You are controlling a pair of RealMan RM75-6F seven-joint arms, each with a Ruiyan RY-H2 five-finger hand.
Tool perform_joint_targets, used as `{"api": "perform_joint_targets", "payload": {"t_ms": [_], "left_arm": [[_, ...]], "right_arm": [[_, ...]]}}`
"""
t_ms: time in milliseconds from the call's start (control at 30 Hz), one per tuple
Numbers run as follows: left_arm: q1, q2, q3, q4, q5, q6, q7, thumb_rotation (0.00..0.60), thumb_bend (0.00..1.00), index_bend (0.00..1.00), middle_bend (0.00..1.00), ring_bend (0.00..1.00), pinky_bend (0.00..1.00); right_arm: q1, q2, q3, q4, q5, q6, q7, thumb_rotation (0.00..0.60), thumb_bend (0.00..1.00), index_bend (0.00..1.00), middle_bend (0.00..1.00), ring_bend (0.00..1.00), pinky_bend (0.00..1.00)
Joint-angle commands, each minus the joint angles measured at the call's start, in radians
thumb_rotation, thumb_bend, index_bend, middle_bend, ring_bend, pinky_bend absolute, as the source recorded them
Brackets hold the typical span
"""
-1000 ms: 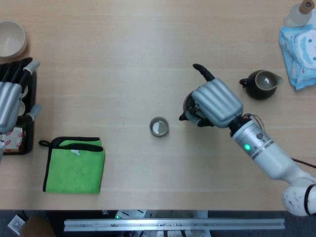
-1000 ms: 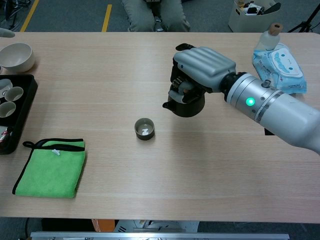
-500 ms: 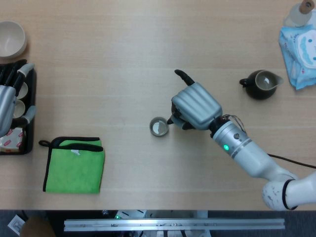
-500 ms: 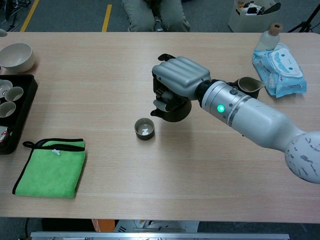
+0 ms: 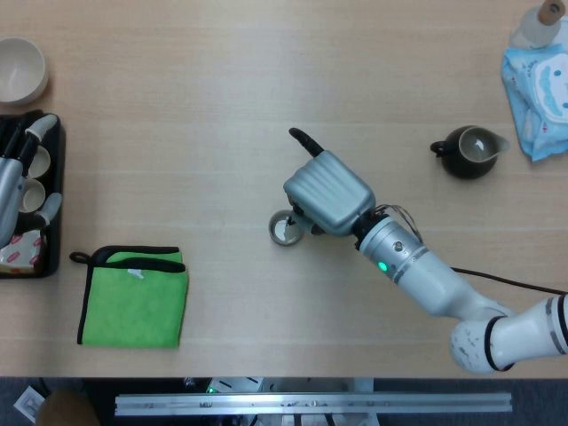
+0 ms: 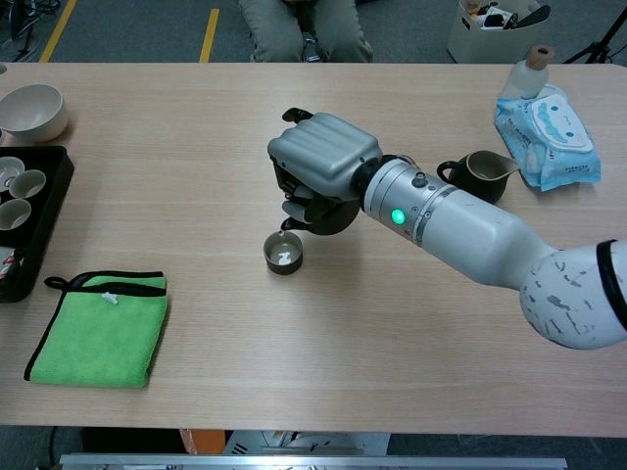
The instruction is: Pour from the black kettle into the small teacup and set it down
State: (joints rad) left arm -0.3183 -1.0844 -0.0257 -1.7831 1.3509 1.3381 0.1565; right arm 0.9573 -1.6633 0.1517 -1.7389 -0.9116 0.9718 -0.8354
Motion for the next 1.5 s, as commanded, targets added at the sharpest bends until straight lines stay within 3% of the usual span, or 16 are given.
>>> {"api": "perform_joint_targets", "payload": {"t_ms": [33,1033,1500], "left_arm": [[0.003,0.001,-0.002,0.000,0.003,-0.001,-0.001,0.600,0.28,0.11,0.11,0.11,0.13],[0.021,-0.009,-0.024,-0.001,0.018,-0.023,0.009,0.600,0.28,0.11,0.11,0.11,0.13],[0.027,-0.011,-0.030,0.008,0.015,-0.032,0.006,0.600,0.28,0.11,0.11,0.11,0.13]], "right_arm": [[0.018,-0.003,-0.007,0.000,0.011,0.007,-0.026,0.590,0.38,1.00,0.93,0.85,0.00],[0.077,0.002,-0.039,0.006,0.055,0.052,-0.088,0.594,0.38,1.00,0.93,0.85,0.00],[0.028,-0.040,-0.057,0.046,-0.012,0.071,0.045,0.598,0.38,1.00,0.93,0.85,0.00]]}}
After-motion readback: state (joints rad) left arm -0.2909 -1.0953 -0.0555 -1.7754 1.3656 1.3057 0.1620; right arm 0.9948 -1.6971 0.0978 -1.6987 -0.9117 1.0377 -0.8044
